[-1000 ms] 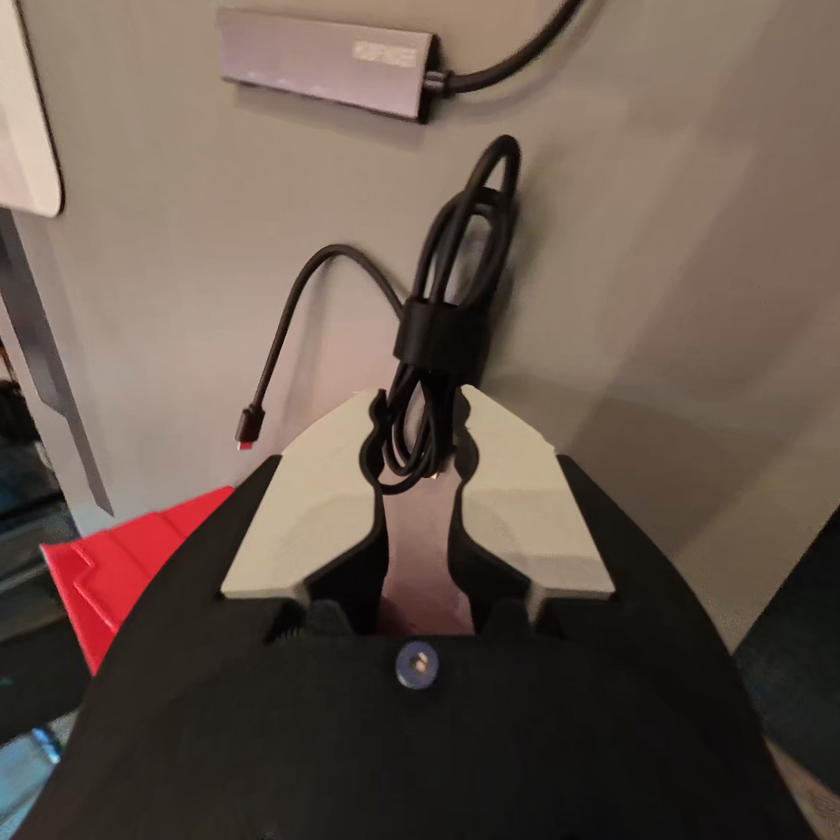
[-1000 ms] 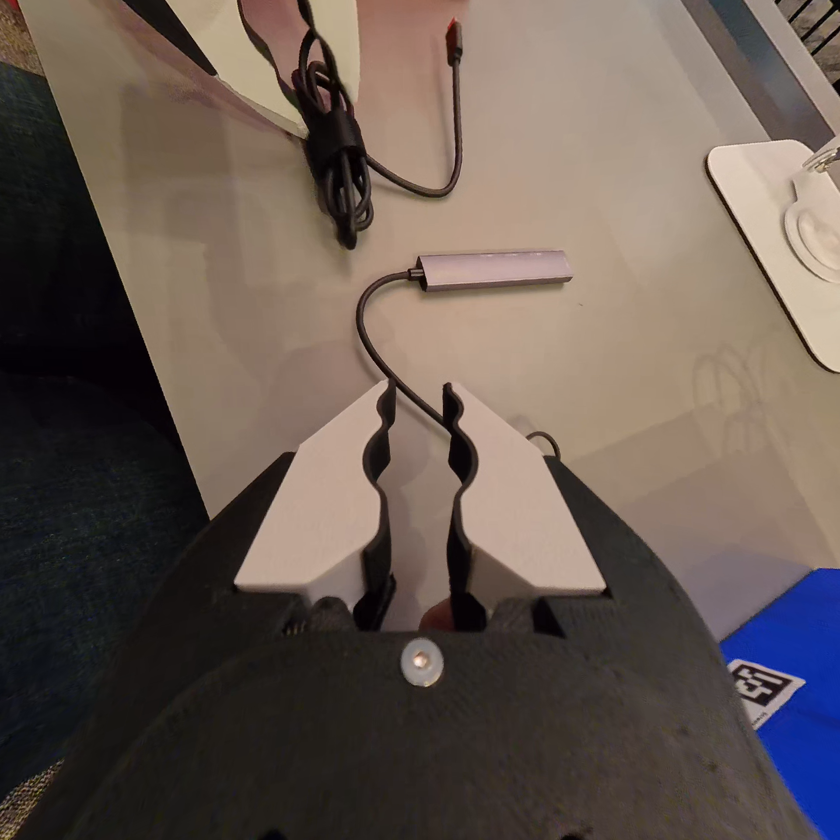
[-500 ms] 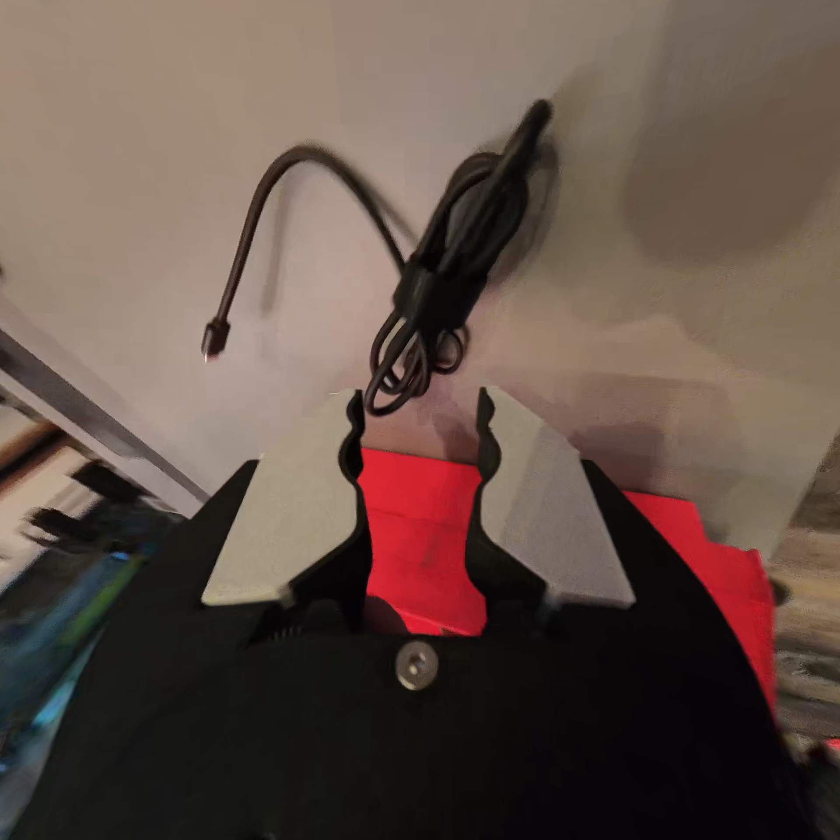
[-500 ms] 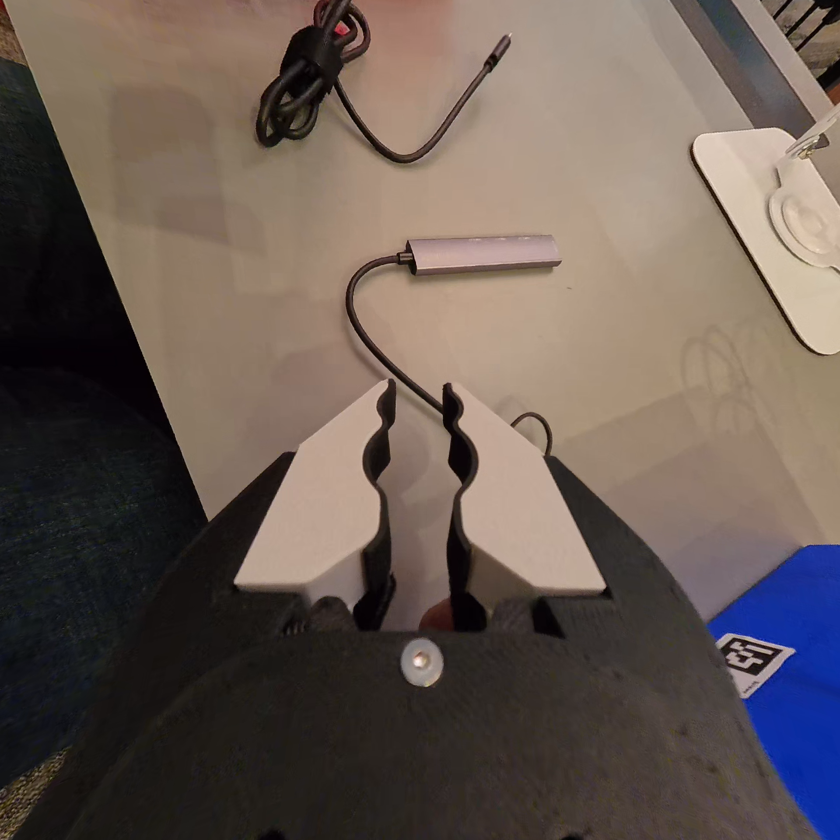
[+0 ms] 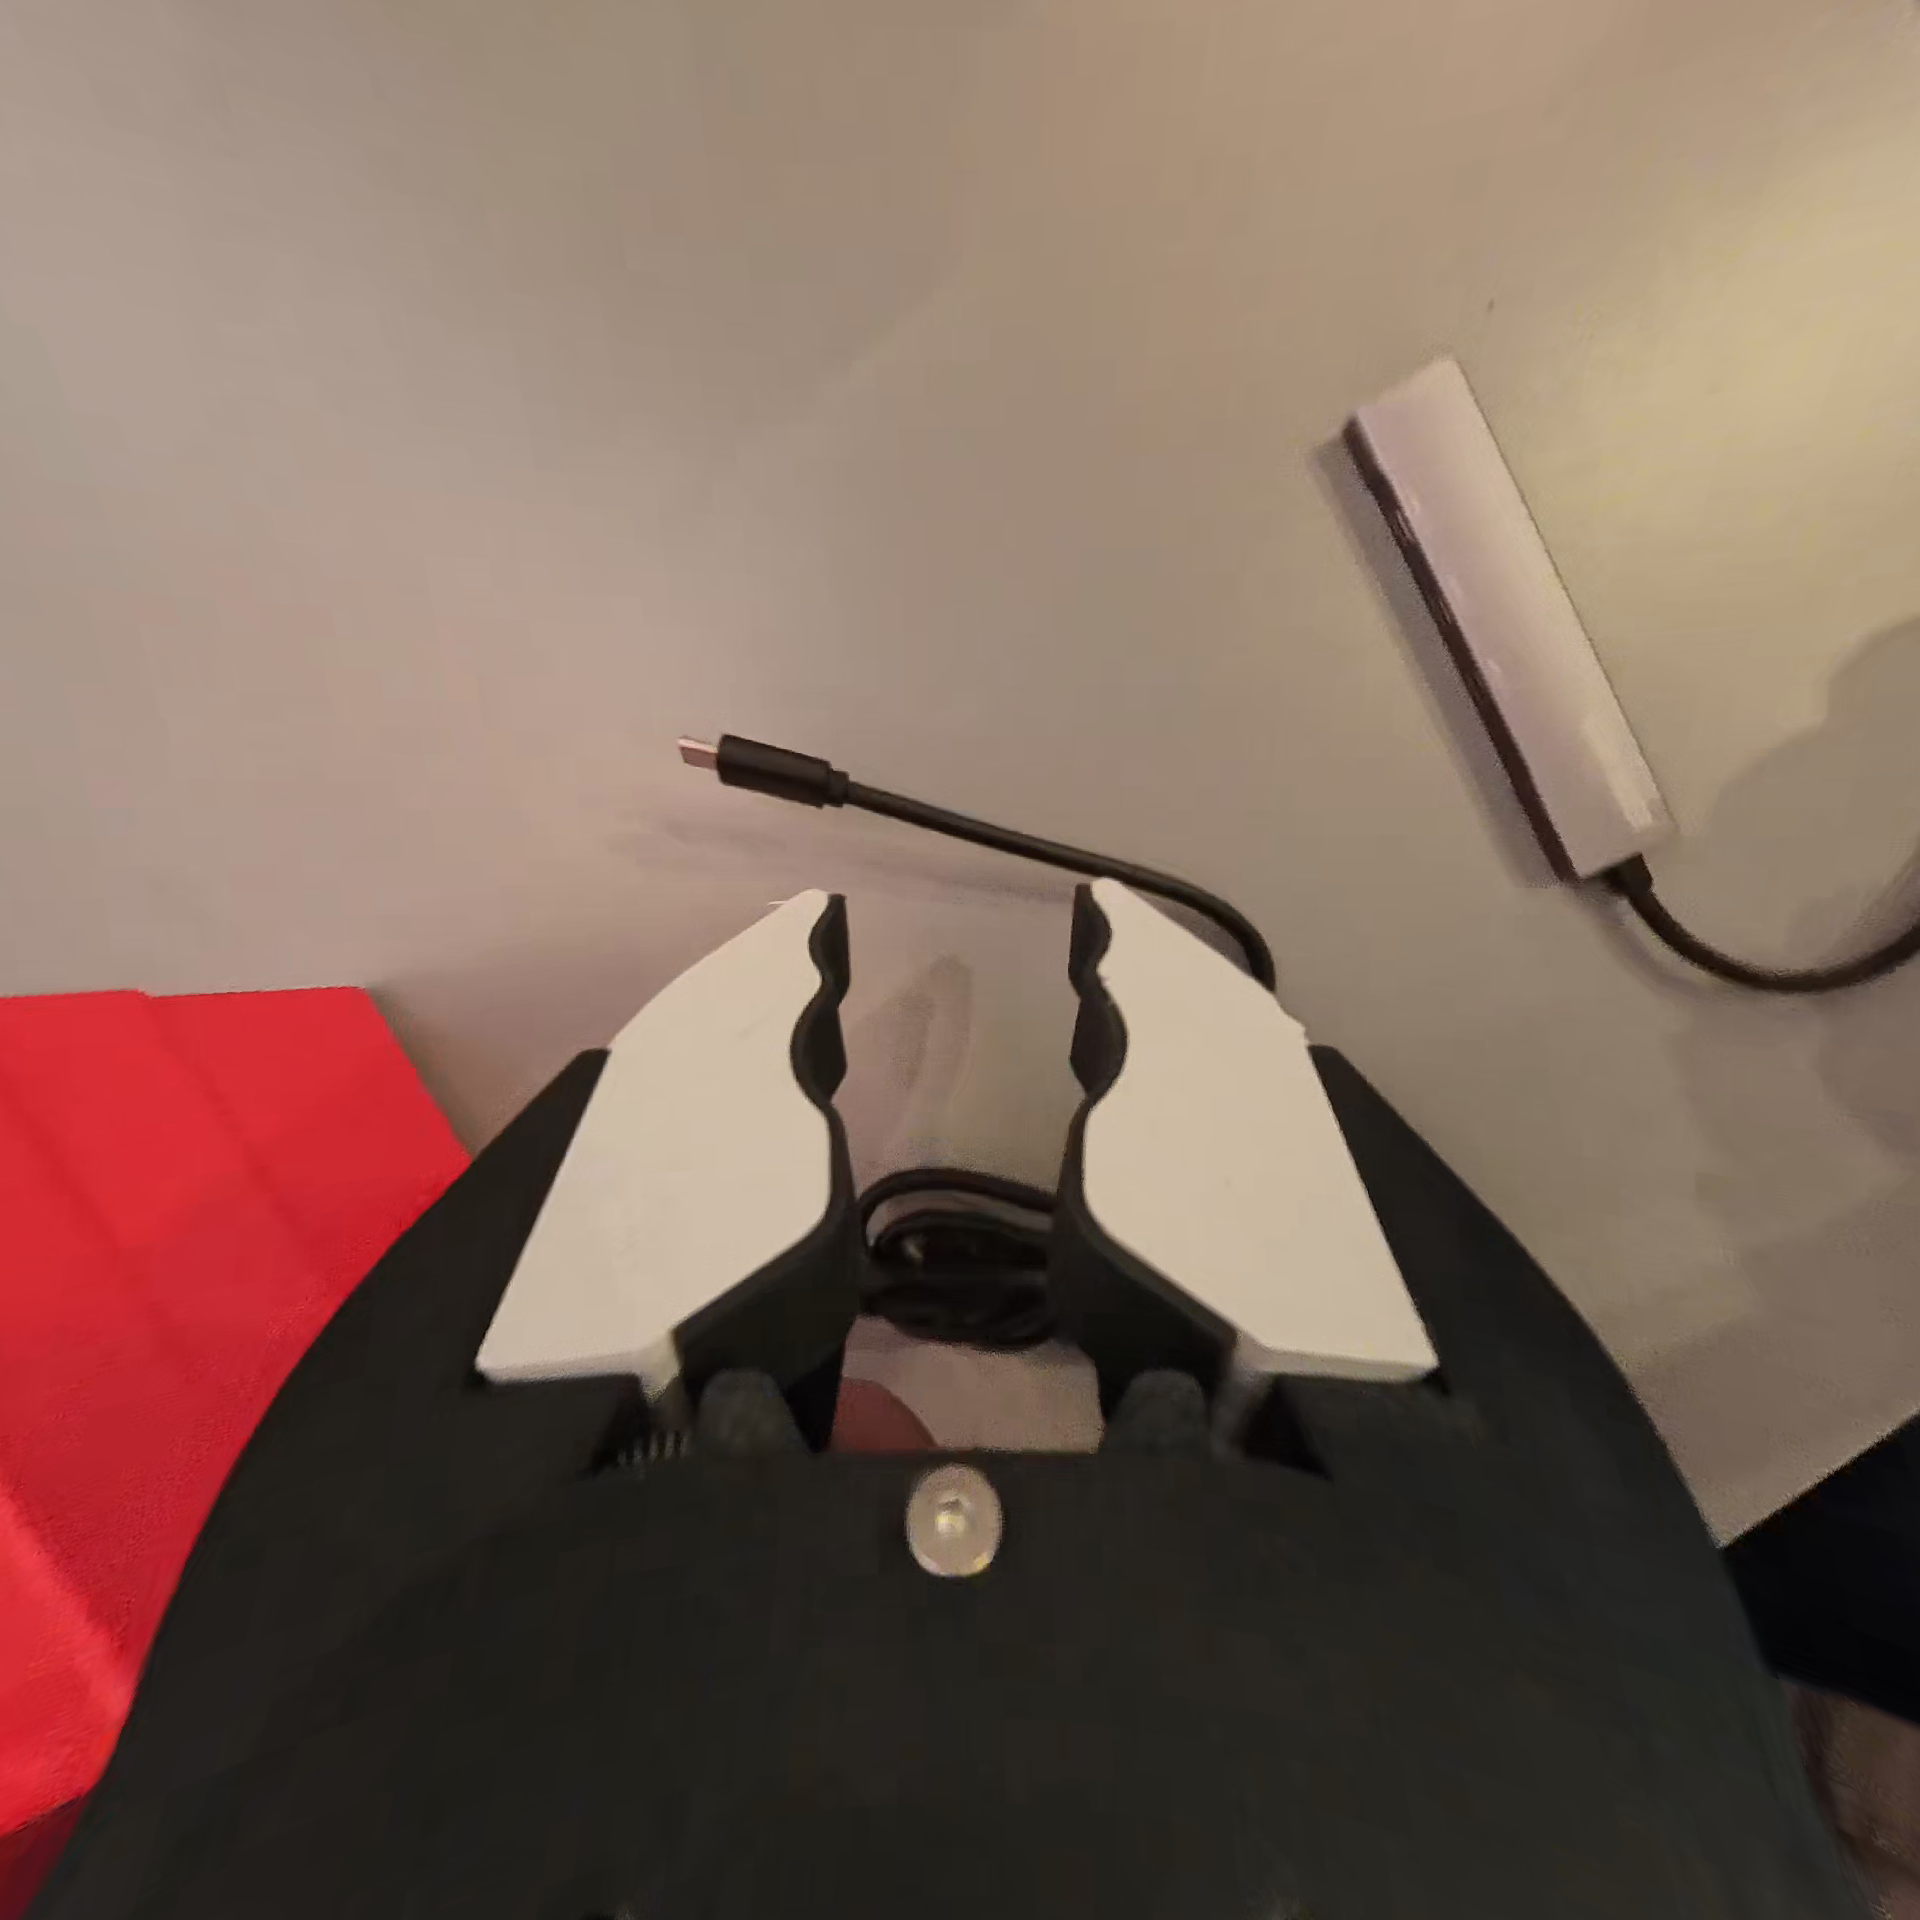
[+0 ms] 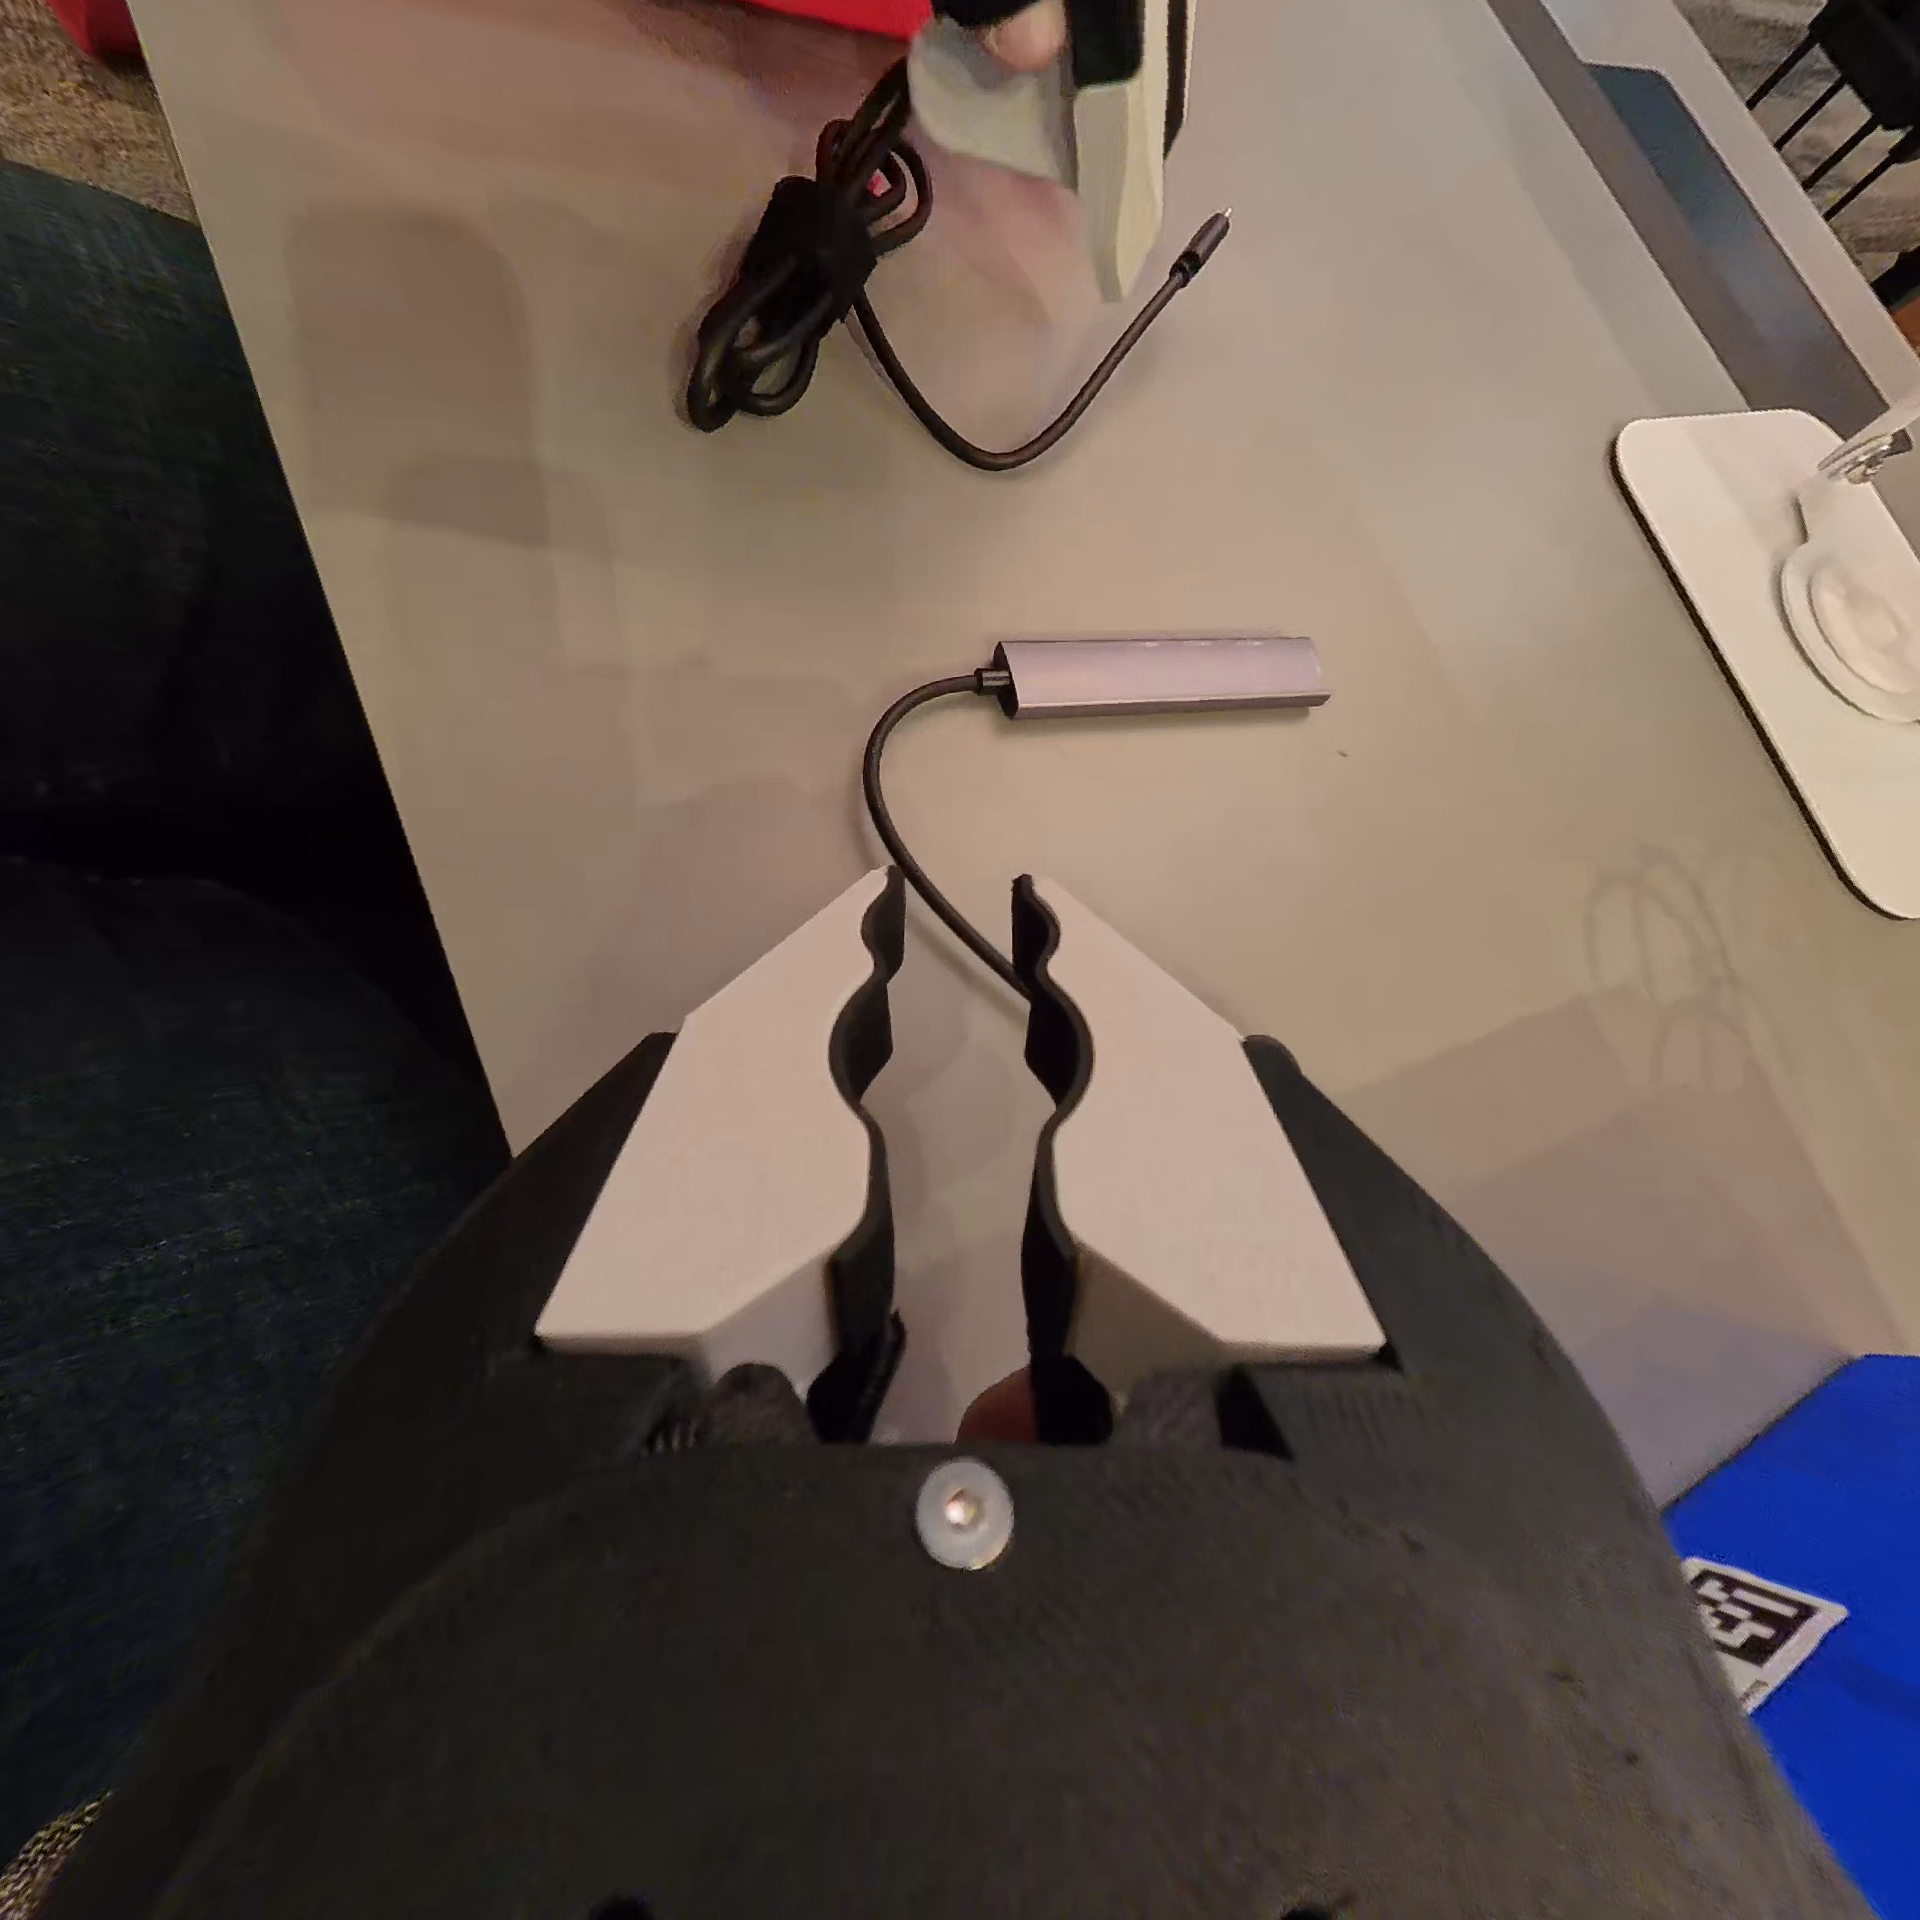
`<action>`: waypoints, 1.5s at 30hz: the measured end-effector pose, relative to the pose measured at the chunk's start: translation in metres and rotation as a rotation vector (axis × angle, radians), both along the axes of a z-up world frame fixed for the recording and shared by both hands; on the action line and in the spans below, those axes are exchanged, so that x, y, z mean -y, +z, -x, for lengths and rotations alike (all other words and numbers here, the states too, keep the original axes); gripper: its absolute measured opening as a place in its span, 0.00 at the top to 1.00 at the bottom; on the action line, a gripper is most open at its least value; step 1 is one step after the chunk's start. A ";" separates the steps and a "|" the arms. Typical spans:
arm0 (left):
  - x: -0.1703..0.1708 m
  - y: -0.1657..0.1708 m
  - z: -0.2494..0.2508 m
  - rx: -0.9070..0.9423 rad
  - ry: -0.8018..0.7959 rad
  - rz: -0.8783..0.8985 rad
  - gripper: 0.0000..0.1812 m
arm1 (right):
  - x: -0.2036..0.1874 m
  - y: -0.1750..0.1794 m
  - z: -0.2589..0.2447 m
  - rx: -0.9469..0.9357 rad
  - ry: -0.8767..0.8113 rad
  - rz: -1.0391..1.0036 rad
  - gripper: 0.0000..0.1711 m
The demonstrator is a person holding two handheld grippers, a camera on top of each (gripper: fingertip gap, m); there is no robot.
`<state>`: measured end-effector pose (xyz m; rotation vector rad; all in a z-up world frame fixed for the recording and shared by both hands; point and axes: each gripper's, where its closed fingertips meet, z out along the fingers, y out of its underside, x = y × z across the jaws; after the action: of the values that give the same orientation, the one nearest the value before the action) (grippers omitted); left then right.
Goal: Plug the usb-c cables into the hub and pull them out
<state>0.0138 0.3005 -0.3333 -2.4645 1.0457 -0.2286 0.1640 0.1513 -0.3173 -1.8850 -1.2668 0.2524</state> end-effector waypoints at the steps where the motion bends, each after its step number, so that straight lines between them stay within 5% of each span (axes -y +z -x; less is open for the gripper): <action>1: -0.003 -0.005 0.000 0.007 0.021 0.013 0.78 | 0.000 0.000 -0.001 0.000 -0.001 0.000 0.90; 10: -0.024 -0.030 -0.011 -0.030 0.021 0.047 0.93 | -0.001 0.003 -0.001 -0.022 -0.003 -0.005 0.90; 16: -0.025 -0.032 -0.031 -0.025 -0.034 0.079 0.77 | -0.002 0.003 -0.003 -0.023 -0.005 -0.006 0.90; 21: -0.022 -0.027 -0.050 0.047 -0.070 0.089 0.73 | -0.002 0.001 -0.003 -0.021 -0.004 -0.002 0.90; 29: -0.018 -0.023 -0.069 0.017 -0.146 0.046 0.76 | -0.003 0.002 -0.004 -0.024 -0.007 -0.003 0.90; 34: -0.017 -0.032 -0.070 -0.046 -0.143 0.039 0.89 | -0.004 0.001 -0.003 -0.026 -0.005 -0.003 0.90; 45: -0.005 -0.018 -0.062 -0.240 -0.377 -0.331 0.98 | -0.024 0.019 0.008 -0.140 -0.032 -0.002 0.90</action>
<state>0.0753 0.3053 -0.3518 -2.0195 1.5147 0.1220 0.1559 0.1757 -0.2987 -1.8504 -1.1411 0.3599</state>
